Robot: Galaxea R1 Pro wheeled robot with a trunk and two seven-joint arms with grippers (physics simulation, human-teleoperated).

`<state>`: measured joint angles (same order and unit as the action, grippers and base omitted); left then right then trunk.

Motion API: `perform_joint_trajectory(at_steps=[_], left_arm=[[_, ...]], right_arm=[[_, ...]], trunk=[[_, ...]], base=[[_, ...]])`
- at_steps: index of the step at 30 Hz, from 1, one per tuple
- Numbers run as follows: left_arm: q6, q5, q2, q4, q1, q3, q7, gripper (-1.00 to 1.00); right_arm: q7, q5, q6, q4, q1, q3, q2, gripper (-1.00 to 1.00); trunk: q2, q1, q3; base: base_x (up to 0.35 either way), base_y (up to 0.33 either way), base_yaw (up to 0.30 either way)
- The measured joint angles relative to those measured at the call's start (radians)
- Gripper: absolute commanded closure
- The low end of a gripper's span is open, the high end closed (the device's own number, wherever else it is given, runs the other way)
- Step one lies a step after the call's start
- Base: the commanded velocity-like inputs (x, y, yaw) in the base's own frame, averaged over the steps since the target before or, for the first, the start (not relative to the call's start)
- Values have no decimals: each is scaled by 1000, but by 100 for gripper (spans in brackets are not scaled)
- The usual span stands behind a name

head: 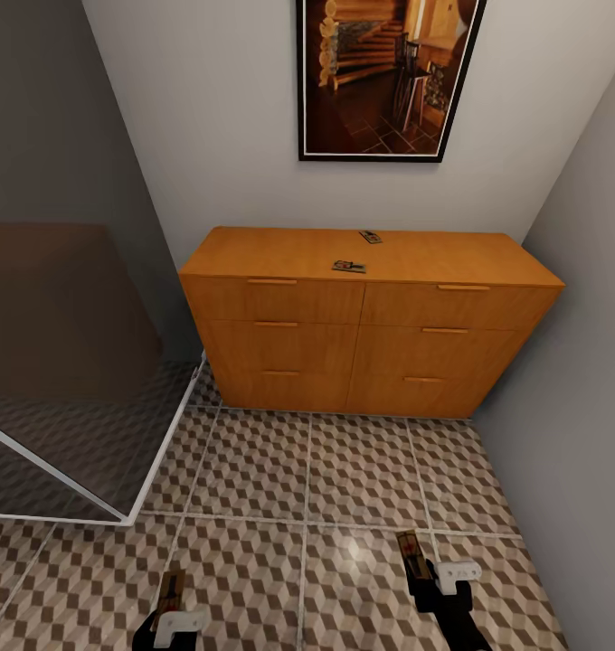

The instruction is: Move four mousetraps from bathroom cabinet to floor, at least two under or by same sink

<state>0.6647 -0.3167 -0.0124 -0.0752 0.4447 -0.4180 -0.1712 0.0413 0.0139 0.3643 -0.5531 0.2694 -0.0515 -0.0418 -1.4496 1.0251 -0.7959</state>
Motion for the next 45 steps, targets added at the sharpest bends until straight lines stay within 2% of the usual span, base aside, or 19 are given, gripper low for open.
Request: perform_joint_trajectory(at_steps=[45], left_arm=[[-6, 0, -2, 1, -1, 0, 0, 100]], right_arm=[[-1, -1, 3, 19, 0, 0, 1, 100]], trunk=[[0, 0, 0]], base=[[0, 0, 0]])
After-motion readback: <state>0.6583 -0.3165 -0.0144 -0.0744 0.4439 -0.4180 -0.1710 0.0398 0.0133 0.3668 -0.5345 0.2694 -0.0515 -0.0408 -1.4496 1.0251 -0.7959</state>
